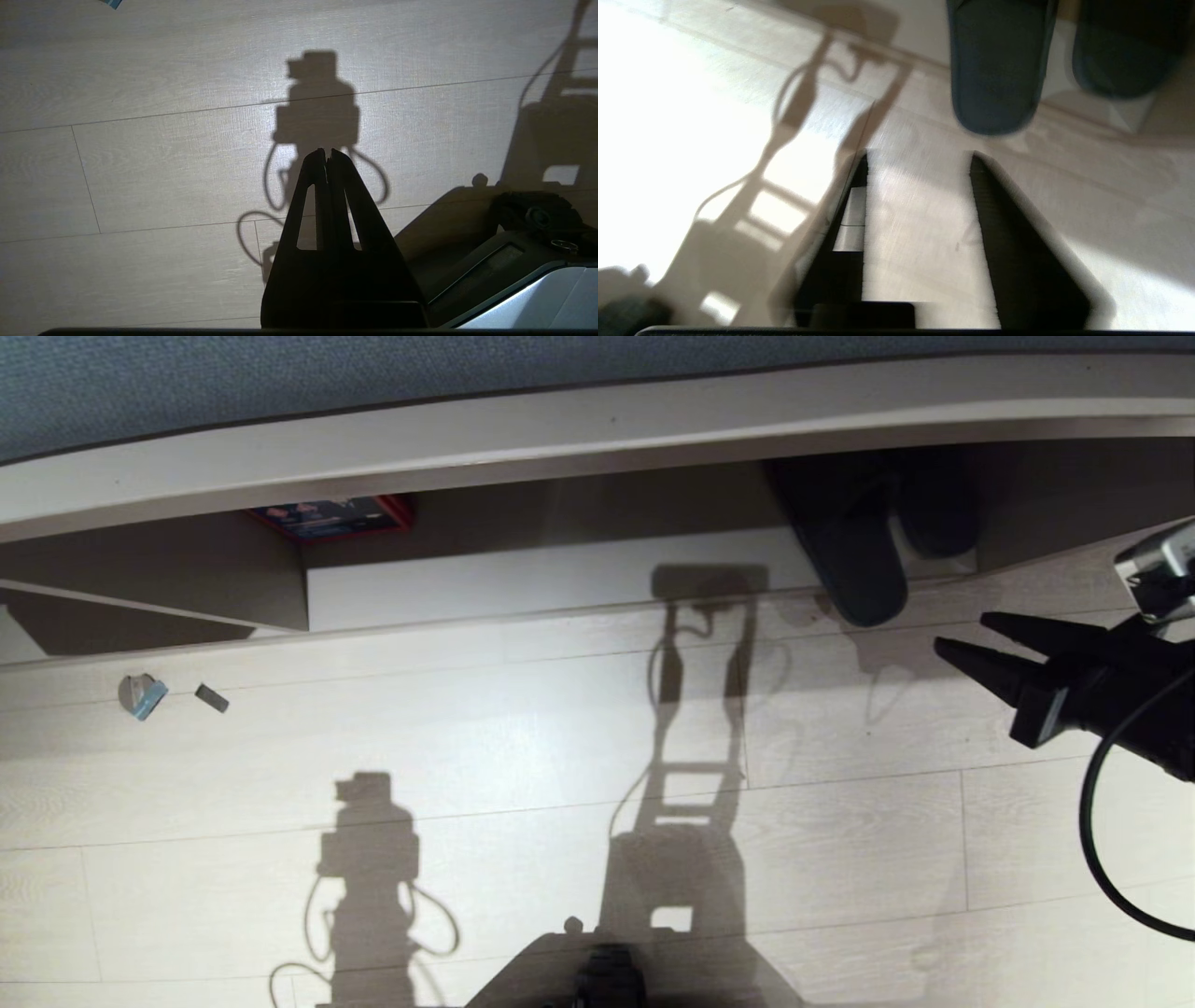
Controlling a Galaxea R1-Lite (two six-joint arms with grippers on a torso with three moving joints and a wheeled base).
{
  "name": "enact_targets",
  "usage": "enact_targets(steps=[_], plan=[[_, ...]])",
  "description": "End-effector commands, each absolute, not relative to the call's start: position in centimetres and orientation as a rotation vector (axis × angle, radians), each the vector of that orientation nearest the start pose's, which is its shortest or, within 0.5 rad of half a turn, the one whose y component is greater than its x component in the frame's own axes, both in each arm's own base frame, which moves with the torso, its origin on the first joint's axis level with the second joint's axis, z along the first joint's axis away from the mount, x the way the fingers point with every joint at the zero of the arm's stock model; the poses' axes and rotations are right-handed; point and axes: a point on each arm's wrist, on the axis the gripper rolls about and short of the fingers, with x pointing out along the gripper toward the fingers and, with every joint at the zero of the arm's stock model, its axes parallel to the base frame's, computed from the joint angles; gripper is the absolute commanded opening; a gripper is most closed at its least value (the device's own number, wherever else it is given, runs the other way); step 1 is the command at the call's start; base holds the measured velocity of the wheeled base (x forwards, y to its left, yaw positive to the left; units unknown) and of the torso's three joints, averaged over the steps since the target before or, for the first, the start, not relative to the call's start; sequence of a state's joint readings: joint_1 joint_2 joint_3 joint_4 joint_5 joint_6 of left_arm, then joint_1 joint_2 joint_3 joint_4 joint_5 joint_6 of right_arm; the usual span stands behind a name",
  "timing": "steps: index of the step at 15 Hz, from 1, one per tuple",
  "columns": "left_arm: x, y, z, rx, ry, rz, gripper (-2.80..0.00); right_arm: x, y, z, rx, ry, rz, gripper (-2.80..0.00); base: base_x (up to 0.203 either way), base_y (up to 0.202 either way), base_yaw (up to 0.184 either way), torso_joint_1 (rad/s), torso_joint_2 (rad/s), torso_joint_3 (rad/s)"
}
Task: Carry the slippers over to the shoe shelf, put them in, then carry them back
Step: Pick up the slippers in the shoe cabinet
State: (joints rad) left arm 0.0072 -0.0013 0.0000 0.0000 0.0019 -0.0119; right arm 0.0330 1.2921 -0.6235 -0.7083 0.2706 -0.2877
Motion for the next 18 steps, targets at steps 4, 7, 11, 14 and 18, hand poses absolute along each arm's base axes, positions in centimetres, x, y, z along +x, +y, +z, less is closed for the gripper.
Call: enact_targets(steps=[4, 7, 11, 14, 18], plan=[[-2.3, 0.0, 7.5, -0.014, 0.0, 0.009, -2.8, 8.3, 0.8, 25.9, -0.285, -0.238, 0.268, -2.8, 0.0, 0.0, 0.0, 0.0, 0.0, 0.0], [-2.3, 0.0, 7.5, -0.012, 0.0, 0.009, -2.8, 2.0, 0.6, 24.6, -0.278, -0.282, 0.24, -2.8, 0.0, 0.0, 0.0, 0.0, 0.0, 0.0], [-2.3, 0.0, 7.5, -0.014, 0.0, 0.01, -2.8, -3.2, 0.4, 20.3, -0.268, -0.281, 0.221, -2.8, 0.0, 0.0, 0.0, 0.0, 0.0, 0.0], [-2.3, 0.0, 7.5, -0.014, 0.0, 0.01, -2.8, -3.8, 0.3, 16.5, -0.242, -0.223, 0.152, -2.8, 0.0, 0.0, 0.0, 0.0, 0.0, 0.0], [-2.3, 0.0, 7.5, -0.012, 0.0, 0.011, -2.8, -3.3, 0.0, 11.0, -0.116, -0.156, 0.047, -2.8, 0.0, 0.0, 0.0, 0.0, 0.0, 0.0]])
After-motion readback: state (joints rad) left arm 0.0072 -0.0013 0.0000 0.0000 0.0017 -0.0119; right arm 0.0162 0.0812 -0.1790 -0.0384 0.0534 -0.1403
